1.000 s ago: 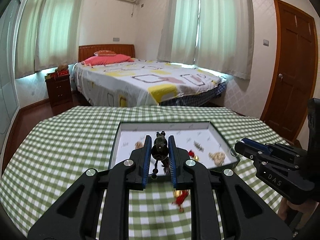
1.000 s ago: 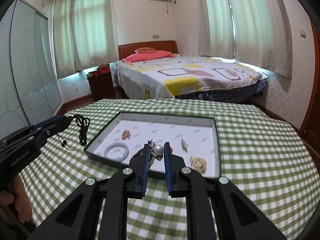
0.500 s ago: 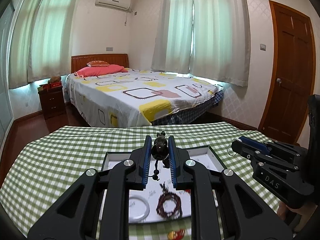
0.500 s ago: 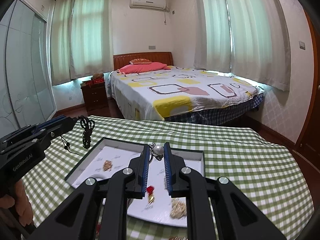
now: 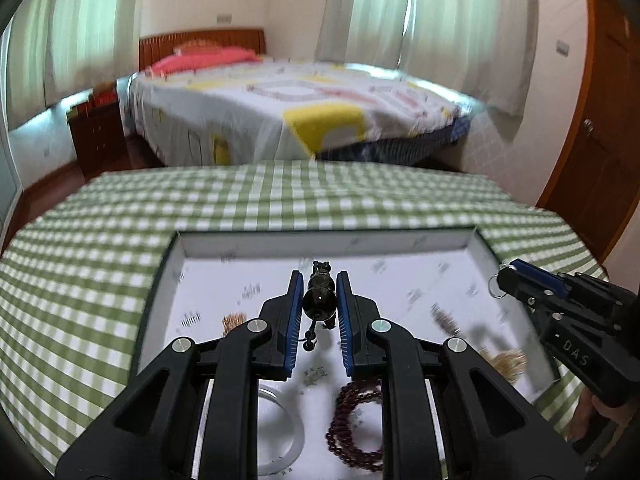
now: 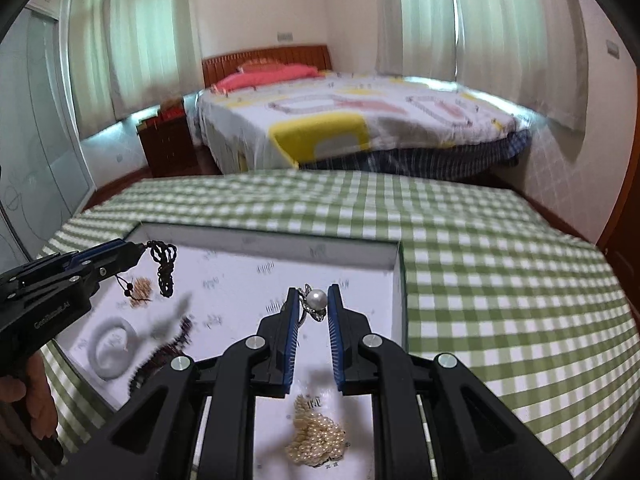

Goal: Organize jewelry
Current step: 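Lift the black necklace and pearl ring and carry them over the tray, then open both tools to drop the necklace and ring into the tray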

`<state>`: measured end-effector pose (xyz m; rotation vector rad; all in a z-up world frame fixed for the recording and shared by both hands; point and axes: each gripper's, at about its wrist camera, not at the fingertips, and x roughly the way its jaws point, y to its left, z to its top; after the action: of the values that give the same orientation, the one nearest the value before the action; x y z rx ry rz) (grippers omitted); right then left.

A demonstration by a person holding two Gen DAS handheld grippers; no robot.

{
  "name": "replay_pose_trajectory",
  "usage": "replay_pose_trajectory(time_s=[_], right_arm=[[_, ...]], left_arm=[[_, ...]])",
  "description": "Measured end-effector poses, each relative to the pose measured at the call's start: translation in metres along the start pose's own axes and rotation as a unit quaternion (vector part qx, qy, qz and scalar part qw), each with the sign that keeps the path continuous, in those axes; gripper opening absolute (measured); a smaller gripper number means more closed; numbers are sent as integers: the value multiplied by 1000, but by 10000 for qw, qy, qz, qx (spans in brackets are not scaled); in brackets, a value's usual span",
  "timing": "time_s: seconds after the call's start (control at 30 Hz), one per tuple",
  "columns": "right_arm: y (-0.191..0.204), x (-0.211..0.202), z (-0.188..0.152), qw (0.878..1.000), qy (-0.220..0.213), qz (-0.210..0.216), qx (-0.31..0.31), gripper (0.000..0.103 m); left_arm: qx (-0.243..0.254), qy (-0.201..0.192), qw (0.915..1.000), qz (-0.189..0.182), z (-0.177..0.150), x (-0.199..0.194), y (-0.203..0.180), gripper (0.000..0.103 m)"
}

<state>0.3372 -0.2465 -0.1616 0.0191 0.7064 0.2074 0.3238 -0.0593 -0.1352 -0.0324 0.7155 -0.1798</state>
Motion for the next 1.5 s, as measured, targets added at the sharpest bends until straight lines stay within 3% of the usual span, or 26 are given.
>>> replay_pose_trajectory(time_s=[0.2,0.33,0.8,0.93,1.37,1.5], right_arm=[[-2,18,-3,9992,393,-39,-33,15],[-1,23,-4,9985,544,-84,-44,15],[-6,41,-11,9957,905,-167,-39,16],[-7,41,-13,9957,905,-174,1,25],[-7,30,-11,9977,643,-229,17,55],[-7,26,-12,9980,579,-258,1,58]], left_arm=[[-135,542,9984,72,-9,25,12,17],[-106,697,9974,127,-12,32,12,17],[-16,921,9956,177,-22,41,10,17],[-36,932,9955,159,-23,42,11,19],[-25,777,9969,110,-23,32,6,53],[-21,616,9980,110,-21,23,6,63]])
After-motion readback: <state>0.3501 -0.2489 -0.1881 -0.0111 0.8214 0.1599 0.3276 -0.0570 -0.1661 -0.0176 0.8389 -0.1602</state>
